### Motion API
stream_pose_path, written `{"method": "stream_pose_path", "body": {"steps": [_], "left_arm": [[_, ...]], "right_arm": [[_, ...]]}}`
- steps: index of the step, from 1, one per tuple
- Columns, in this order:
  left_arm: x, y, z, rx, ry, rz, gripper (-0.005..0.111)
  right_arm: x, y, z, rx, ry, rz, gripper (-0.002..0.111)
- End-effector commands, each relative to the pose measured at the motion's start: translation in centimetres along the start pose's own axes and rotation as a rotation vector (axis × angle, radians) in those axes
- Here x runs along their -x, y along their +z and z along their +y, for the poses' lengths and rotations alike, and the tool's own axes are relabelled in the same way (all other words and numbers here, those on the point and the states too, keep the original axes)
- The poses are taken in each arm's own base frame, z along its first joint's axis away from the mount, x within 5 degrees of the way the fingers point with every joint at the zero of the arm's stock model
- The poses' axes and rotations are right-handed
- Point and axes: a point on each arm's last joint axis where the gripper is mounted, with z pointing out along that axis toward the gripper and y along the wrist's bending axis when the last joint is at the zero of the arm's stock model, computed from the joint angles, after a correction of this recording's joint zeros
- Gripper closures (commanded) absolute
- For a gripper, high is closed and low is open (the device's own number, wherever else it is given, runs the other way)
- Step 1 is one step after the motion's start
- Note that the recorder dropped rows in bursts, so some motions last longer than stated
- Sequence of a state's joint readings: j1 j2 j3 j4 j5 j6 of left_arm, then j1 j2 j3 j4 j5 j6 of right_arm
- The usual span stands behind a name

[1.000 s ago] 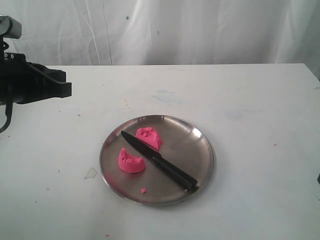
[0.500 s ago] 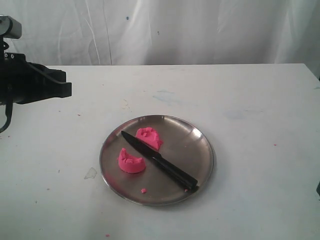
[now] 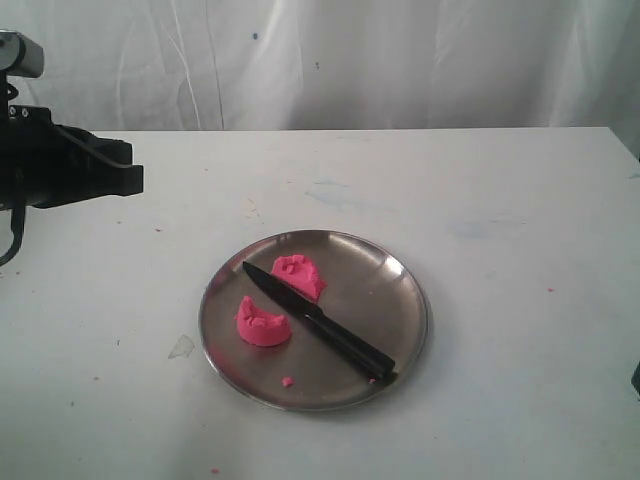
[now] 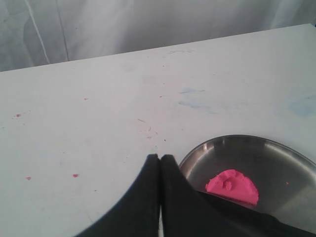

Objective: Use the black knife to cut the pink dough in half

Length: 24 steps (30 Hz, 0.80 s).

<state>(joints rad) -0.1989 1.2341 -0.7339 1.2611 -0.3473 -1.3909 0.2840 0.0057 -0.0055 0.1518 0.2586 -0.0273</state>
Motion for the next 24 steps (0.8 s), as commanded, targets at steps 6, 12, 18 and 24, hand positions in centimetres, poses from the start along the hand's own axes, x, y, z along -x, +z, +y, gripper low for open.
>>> {"method": "stream_pose_path", "body": {"steps": [6,12,18,24], "left_arm": [[0.0,-0.3,-0.2,-0.005,0.012,-0.005,0.107],[0.4,-0.8,-0.3,-0.006,0.014,-0.026,0.107],[1.6,-2.7,-0.6,-0.01,0.023,-0.1,0.107],[2.8,-5.7,-0.8,0.016,0.033,-0.204,0.107]], "right_arm": [[-0.1,0.0,-0.1,-0.006,0.003,-0.003,0.108],[-0.2,0.0,-0.1,-0.006,0.003,0.004,0.108],[-0.2,0.0,-0.1,-0.006,0.003,0.004,0.108],[-0.2,0.0,-0.1,-0.006,0.003,0.004,0.108]]}}
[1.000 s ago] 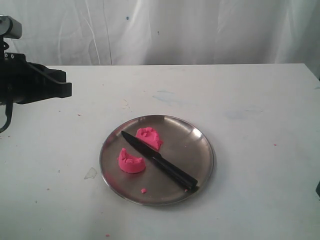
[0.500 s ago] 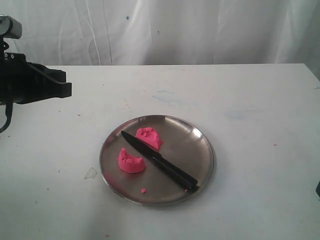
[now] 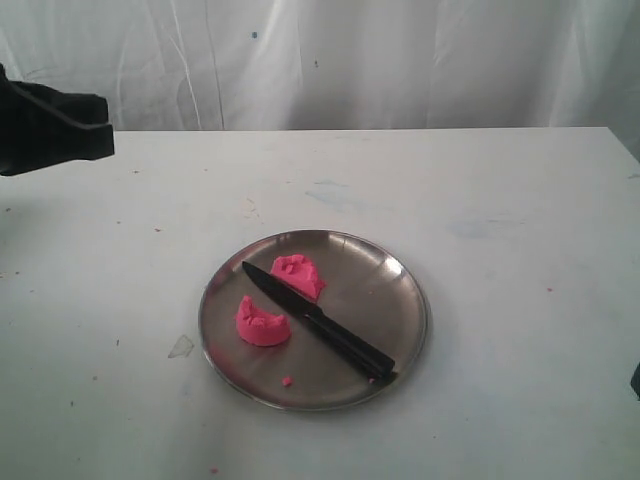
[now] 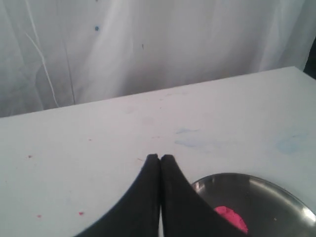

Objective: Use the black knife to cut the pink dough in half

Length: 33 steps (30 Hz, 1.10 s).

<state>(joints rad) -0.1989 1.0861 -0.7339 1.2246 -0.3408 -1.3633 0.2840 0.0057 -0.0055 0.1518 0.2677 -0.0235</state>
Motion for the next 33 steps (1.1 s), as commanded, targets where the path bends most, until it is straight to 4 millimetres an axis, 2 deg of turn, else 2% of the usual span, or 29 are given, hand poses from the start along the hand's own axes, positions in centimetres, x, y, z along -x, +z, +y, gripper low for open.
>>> {"method": "stream_pose_path", "body": {"steps": [1,4,8,14,18,24,33], "left_arm": [[0.6,-2.4,-0.3,0.012,0.004,-0.067,0.107],[-0.1,-3.9,-0.8,-0.004,0.026,-0.101,0.107],[-1.4,-6.5,-1.7,-0.043,0.148,-0.189,0.107],[-2.6,-10.4,-1.6,-0.005,0.092,-0.311,0.107],[-3.5,-11.7,-1.2,0.045,0.113,-0.225,0.107],[-3.0,-13.8,-1.5,0.036,0.194,-0.146,0.107],[-4.8,-15.9,-1.4,0.059,0.143,-0.041,0.107]], "right_arm": [[-0.1,0.0,-0.1,-0.006,-0.001,-0.006,0.108],[-0.1,0.0,-0.1,-0.006,-0.001,-0.006,0.108],[-0.1,0.0,-0.1,-0.006,-0.001,-0.002,0.108],[-0.1,0.0,-0.1,-0.006,-0.001,-0.002,0.108],[-0.1,0.0,-0.1,-0.006,-0.001,-0.002,0.108],[-0.1,0.0,-0.1,-0.006,-0.001,-0.002,0.108],[-0.1,0.0,-0.1,-0.006,-0.001,-0.002,0.108]]}}
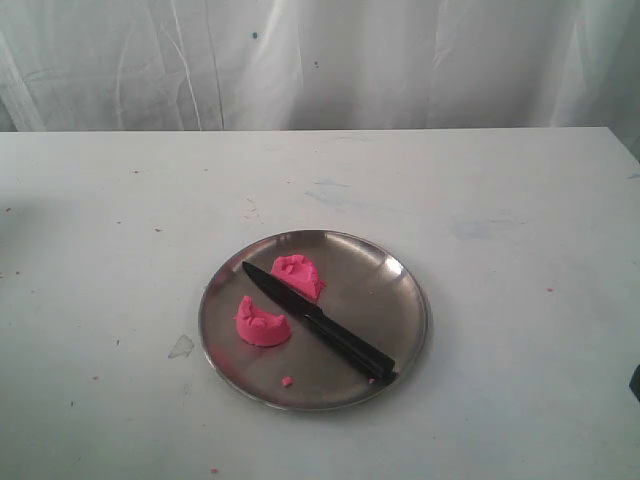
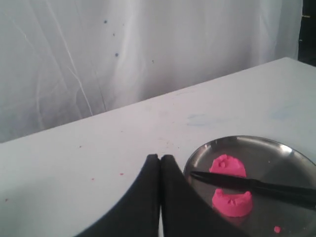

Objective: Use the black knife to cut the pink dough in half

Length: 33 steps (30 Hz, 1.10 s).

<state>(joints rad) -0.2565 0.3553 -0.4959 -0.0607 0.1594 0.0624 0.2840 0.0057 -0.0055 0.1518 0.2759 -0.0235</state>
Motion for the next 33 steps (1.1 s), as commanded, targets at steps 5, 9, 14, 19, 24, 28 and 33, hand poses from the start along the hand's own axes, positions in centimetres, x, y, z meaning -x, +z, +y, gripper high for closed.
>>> {"method": "stream_pose_path", "body": {"steps": [5,9,14,19,24,28,33], "left_arm": [[-3.5,-0.9,0.2,0.083,-0.11,-0.011,0.107],[-6.1,-0.9,0.1,0.116,-0.178,-0.063,0.107],[-10.5,-1.0,0.0,0.181,-0.268,-0.063,0.107],[-12.6,-0.8,0.0,0.215,-0.29,-0.002,0.107],[-13.3,-0.5,0.1,0.228,-0.253,-0.004,0.107],[-13.4,-0.5,0.0,0.225,-0.237,0.011,0.107],[-13.6,-0.5,-0.1,0.219,-0.23,0.036,0.107]], "right_arm": [[-0.1,0.0,-0.1,-0.007,-0.001,-0.01,0.108],[-0.1,0.0,-0.1,-0.007,-0.001,-0.01,0.108],[-0.1,0.0,-0.1,-0.007,-0.001,-0.01,0.108],[-0.1,0.0,-0.1,-0.007,-0.001,-0.01,0.108],[-0.1,0.0,-0.1,-0.007,-0.001,-0.01,0.108],[-0.1,0.0,-0.1,-0.007,-0.001,-0.01,0.108],[-0.1,0.0,-0.1,-0.007,-0.001,-0.01,0.108]]}}
